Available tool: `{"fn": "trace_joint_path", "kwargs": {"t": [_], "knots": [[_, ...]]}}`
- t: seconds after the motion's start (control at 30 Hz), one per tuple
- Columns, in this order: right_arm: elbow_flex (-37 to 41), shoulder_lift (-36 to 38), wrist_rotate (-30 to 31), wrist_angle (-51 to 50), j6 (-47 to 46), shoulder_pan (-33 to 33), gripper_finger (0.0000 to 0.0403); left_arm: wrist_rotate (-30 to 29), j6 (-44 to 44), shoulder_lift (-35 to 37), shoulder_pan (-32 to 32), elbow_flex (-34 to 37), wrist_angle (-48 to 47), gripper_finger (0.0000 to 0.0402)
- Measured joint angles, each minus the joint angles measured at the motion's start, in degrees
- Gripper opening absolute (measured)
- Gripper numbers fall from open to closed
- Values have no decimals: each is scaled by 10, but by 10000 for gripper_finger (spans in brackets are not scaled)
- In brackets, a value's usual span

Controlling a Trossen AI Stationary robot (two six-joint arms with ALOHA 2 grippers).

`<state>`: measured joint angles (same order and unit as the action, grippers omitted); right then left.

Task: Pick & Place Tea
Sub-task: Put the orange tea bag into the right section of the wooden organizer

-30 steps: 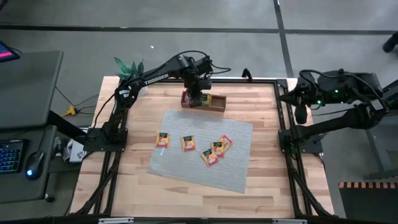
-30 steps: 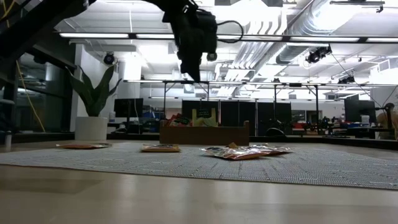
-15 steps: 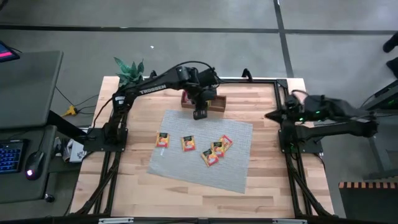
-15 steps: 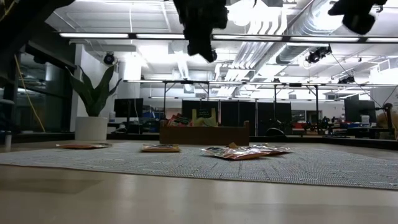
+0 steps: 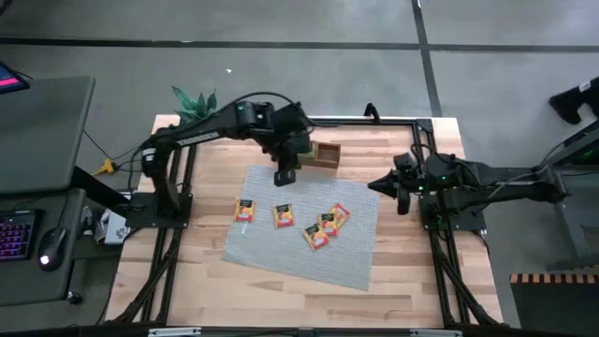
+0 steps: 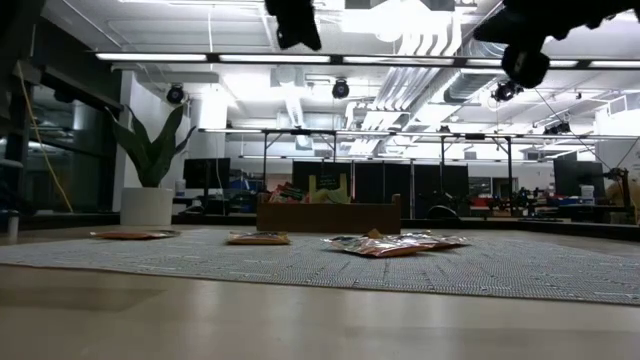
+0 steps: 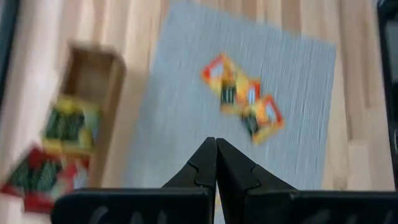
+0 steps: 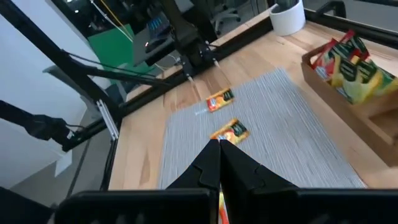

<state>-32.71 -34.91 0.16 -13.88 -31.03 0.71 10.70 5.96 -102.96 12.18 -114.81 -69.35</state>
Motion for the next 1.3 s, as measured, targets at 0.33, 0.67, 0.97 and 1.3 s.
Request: {"fn": "trace_joint_path", "kwargs": {"t": [0.33, 0.67, 0.97, 1.3], "knots": [[-17, -148, 1, 153, -23, 0, 1, 39, -69, 181, 1, 354, 208, 0], [-197, -407, -51, 152, 35, 4, 0, 35, -215, 376, -3, 663, 327, 0], [-410, -628, -116, 110, 75, 8, 0, 11, -258, 471, -18, 790, 299, 0], [-635, -831, -155, 56, 92, 9, 0, 5, -319, 570, -18, 875, 301, 0]]}}
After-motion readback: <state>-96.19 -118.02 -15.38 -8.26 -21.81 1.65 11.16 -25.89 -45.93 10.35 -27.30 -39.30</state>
